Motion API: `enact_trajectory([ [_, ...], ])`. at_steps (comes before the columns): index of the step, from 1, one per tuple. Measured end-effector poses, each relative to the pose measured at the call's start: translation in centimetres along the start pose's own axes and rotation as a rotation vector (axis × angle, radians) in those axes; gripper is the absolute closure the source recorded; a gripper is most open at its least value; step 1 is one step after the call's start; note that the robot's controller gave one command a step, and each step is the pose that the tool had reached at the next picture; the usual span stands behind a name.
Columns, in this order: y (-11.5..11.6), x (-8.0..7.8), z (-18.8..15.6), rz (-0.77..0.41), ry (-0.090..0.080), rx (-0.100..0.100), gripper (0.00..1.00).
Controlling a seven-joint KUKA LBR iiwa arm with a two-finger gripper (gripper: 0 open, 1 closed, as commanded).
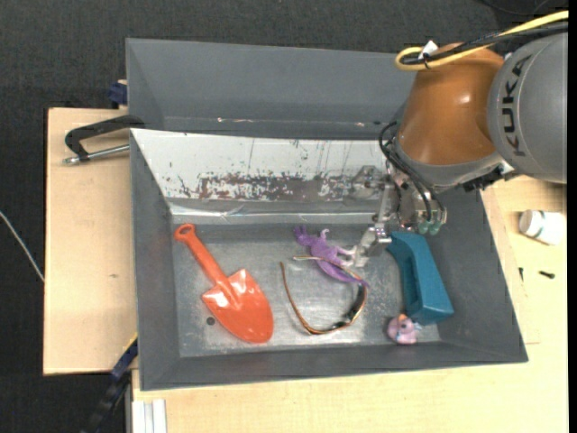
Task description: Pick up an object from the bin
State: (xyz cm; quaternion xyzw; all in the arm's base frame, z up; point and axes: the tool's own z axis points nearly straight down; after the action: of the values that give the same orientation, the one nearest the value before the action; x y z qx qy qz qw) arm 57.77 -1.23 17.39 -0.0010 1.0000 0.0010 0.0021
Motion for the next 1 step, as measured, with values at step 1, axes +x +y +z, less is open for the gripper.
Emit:
enact_trajectory([
  [1, 0.61, -0.24, 1.79, -0.018, 0.002, 0.000, 0.00],
])
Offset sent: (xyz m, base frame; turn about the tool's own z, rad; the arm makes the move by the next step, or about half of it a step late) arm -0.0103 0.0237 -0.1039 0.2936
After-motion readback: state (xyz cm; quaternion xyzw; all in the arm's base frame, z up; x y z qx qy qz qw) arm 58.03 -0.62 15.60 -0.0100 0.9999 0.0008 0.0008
